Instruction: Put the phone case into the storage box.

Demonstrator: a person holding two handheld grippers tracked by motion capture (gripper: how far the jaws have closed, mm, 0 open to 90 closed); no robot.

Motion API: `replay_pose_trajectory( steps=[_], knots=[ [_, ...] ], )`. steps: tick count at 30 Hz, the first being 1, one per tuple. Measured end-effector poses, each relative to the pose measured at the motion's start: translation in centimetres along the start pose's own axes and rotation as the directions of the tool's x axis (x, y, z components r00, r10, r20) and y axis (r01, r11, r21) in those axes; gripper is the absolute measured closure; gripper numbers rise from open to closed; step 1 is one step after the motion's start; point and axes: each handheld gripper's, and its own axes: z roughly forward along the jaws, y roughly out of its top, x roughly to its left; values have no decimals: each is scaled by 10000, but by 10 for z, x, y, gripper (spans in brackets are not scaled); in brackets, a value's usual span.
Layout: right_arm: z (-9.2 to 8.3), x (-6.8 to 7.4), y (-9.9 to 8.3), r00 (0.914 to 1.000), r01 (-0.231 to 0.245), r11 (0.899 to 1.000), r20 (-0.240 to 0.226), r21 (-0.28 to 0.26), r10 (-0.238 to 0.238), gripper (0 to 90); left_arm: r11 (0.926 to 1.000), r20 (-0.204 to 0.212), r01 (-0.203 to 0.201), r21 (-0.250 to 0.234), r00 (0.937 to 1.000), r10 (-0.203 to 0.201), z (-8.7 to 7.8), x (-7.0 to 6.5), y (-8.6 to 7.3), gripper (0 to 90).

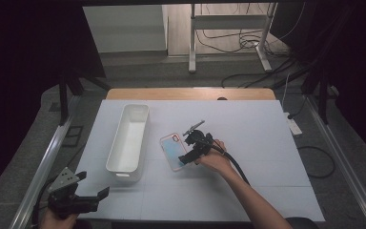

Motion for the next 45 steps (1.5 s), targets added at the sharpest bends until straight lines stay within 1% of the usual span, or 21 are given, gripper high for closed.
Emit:
replay_pose_trajectory(
  steps=[5, 7, 12, 15, 17, 19, 22, 24, 27, 28, 29, 30, 31, 34, 36, 38, 39, 40, 42, 43, 45],
  knots=[
    [6, 0, -1, 9998, 12, 9997, 201, 230, -16, 0, 10000, 1, 4, -7, 10000, -4, 0, 0, 0, 13],
    [7, 1, -2, 9992, 147, 9996, 371, 261, -157, 0, 10000, -4, -1, -6, 10000, 1, 0, 0, 0, 13],
    [7, 2, -1, 9991, 57, 9994, 427, 332, -71, 0, 10000, -4, -20, 3, 10000, 20, 0, 0, 0, 13],
    [7, 2, -1, 9994, 99, 9991, 336, 408, -113, 6, 10000, -1, -11, -4, 10000, 11, 0, 0, 0, 13],
    [4, 2, 0, 9992, 153, 9990, 360, 416, -169, 77, 10000, -8, -22, 4, 10000, 22, 0, 0, 0, 13],
    [1, 1, 1, 9995, 264, 9991, 188, 332, -270, 193, 10000, -14, -24, 5, 10000, 24, 0, 0, 0, 13],
    [-1, 2, 1, 9994, 262, 9991, 196, 330, -268, 235, 10000, -38, -66, 26, 10000, 66, 0, -1, 0, 14],
    [-3, 2, 2, 9995, 313, 9991, 37, 273, -315, 365, 10000, -49, -72, 29, 10000, 72, 0, -1, 0, 14],
    [-5, 2, 3, 9997, 227, 9993, -80, 282, -225, 492, 9999, -58, -96, 40, 9999, 96, 0, -1, 0, 14],
    [-5, 2, 3, 9997, 227, 9993, -80, 282, -225, 492, 9999, -58, -96, 40, 9999, 96, 0, -1, 0, 14],
    [-6, 0, 3, 9997, 205, 9993, -173, 306, -200, 572, 9999, -59, -95, 41, 9999, 96, 0, -1, 0, 14],
    [-6, 0, 3, 9997, 132, 9995, -198, 286, -126, 607, 9999, -57, -95, 43, 9999, 95, 0, -1, 0, 14],
    [-6, 0, 3, 9997, 132, 9995, -198, 286, -126, 607, 9999, -55, -95, 45, 9999, 95, 0, -1, 0, 14],
    [-7, 1, 3, 9994, 126, 9994, -314, 322, -116, 665, 9999, -56, -108, 53, 9999, 108, 0, -1, 0, 14],
    [-6, 2, 4, 9981, -146, 9991, -592, 402, 169, 779, 9999, -52, -113, 66, 9999, 113, 0, -1, 0, 14],
    [-7, 2, 5, 9975, -357, 9983, -585, 471, 384, 804, 9999, -58, -127, 75, 9999, 127, 0, -1, 0, 14],
    [-7, 1, 5, 9962, -550, 9971, -643, 531, 584, 858, 9999, -57, -133, 75, 9999, 133, 0, -1, 0, 14],
    [-7, 1, 5, 9957, -653, 9964, -618, 547, 686, 875, 9999, -61, -129, 72, 9999, 130, 0, -1, 0, 14],
    [-7, 2, 5, 9964, -613, 9964, -549, 586, 645, 880, 9999, -62, -121, 75, 9999, 121, 0, -1, 0, 15],
    [-7, 4, 6, 9974, -604, 9961, -357, 640, 627, 883, 9999, -61, -120, 81, 9999, 121, 1, -1, 0, 14],
    [-7, 7, 7, 9986, -460, 9967, -212, 664, 475, 884, 9999, -64, -128, 82, 9999, 128, 1, -1, 0, 14]
  ],
)
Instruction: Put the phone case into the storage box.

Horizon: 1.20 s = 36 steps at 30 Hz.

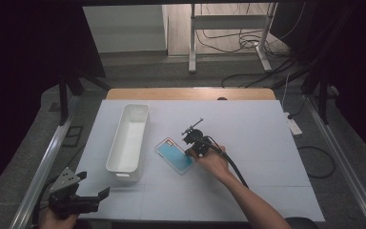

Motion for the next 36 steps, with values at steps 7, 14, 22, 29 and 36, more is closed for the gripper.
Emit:
replay_pose_trajectory(
  steps=[7, 14, 22, 29, 36],
  knots=[
    [-1, -3, -3, 9997, -153, 9998, -171, -100, 152, 885, 10000, -30, 39, -29, 10000, -39, 0, 0, 0, 14],
    [-9, -7, -7, 9999, 85, 9995, -121, -308, -88, 885, 10000, -130, 9, -34, 9999, -9, 0, -1, 0, 14],
    [-19, -5, -8, 9995, 148, 9977, -266, -660, -166, 885, 10000, -219, 20, -55, 9998, -21, 0, -1, 0, 15],
    [-32, -5, -12, 9992, 181, 9947, -331, -1011, -215, 885, 10000, -291, 16, -85, 9996, -19, -1, -1, 0, 31],
    [-44, -5, -15, 9989, 179, 9911, -411, -1320, -235, 884, 10000, -195, 7, 0, 9998, -7, 0, -1, 1, 34]
  ],
)
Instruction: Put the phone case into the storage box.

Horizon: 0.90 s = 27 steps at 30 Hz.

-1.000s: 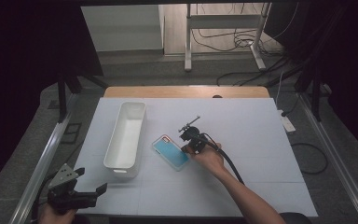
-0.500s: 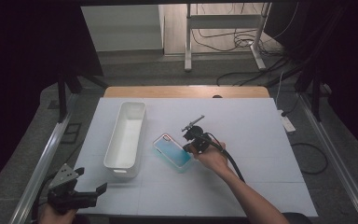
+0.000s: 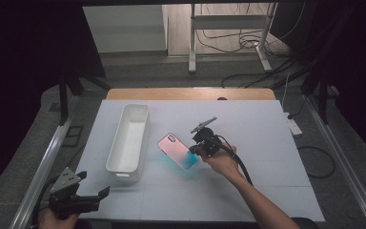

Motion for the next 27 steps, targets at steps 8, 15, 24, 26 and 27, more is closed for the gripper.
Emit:
replay_pose_trajectory(
  steps=[8, 15, 24, 26, 27],
  knots=[
    [-12, 1, -4, 10000, -10, 9999, -10, -156, 10, 884, 9997, 92, 251, -65, 9996, -250, 0, 3, 0, 36],
    [-24, 0, -9, 10000, -64, 9991, -19, -411, 64, 885, 9999, -6, 158, -19, 9999, -158, 0, 1, 0, 26],
    [-47, -2, -23, 9998, -161, 9963, 76, -841, 168, 885, 9999, 16, 119, 56, 9999, -119, 1, 1, 1, 18],
    [-49, -2, -24, 9998, -150, 9961, 98, -873, 160, 884, 9999, 135, 119, 80, 9998, -120, 1, 2, 1, 20],
    [-53, -1, -26, 9998, -150, 9952, 147, -966, 165, 885, 9999, 159, 128, 91, 9998, -130, 1, 2, 1, 21]
  ],
)
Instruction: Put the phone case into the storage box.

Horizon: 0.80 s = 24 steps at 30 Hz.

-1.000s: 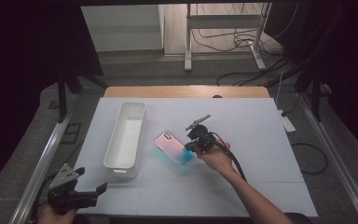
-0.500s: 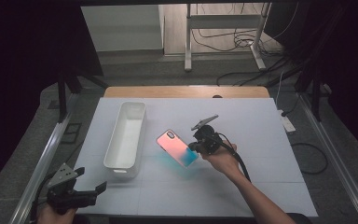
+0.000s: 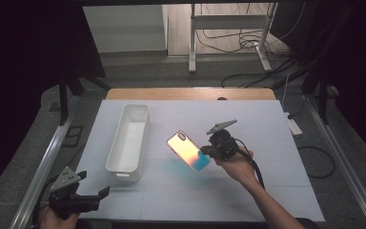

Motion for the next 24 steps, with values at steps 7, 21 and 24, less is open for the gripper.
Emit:
replay_pose_trajectory(
  steps=[7, 21, 24],
  knots=[
    [-15, 6, -7, 9998, 180, 9994, 129, -298, -177, 885, 10000, 416, 39, -85, 9991, -36, 0, 2, 0, 16],
    [-35, 13, -16, 9991, 282, 9970, 334, -717, -259, 885, 9991, 737, 141, -404, 9972, -111, 0, 1, 8, 0],
    [-38, 14, -18, 9992, 271, 9961, 321, -842, -245, 884, 9981, 941, 184, -580, 9955, -129, 1, -1, 13, 0]
  ],
)
